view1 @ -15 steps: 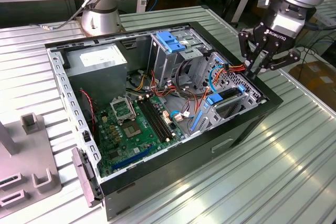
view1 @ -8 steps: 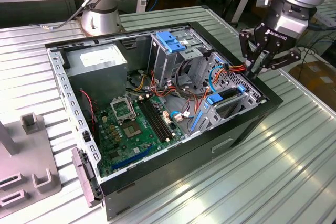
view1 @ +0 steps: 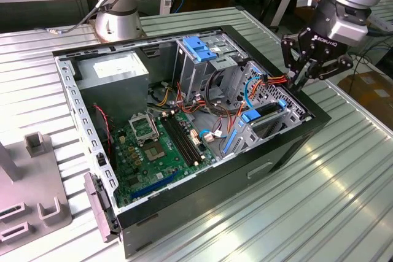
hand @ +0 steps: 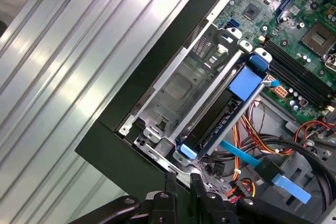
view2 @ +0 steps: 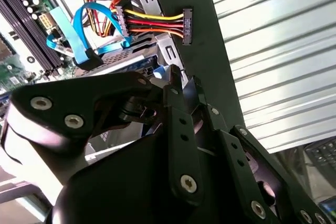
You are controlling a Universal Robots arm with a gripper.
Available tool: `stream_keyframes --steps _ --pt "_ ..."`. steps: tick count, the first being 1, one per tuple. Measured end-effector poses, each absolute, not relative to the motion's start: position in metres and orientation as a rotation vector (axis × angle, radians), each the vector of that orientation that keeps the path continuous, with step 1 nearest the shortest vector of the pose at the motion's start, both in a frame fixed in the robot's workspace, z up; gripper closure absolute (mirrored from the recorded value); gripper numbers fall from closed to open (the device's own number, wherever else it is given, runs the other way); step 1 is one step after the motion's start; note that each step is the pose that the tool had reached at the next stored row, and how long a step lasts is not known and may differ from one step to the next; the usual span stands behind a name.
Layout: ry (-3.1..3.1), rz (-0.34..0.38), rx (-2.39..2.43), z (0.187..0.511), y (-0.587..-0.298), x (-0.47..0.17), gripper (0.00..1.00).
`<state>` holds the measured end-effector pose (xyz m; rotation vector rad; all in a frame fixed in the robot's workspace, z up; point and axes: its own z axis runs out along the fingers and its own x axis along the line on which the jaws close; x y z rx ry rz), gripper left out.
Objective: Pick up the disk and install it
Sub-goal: 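Insert the first disk wire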
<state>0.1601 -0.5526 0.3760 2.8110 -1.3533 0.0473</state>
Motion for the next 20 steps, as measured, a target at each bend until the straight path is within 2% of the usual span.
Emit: stream_keyframes --steps 15,17,18,20 --pt "-1.18 0.05 2.89 0.376 -0.539 0.166 0.75" --pt "-1.163 0.05 2.897 0.376 -0.538 0.166 0.74" --pt "-1.144 0.05 2.905 0.376 -0.538 0.166 0.67" --pt "-1.078 0.051 2.93 0.376 -0.537 0.167 0.67"
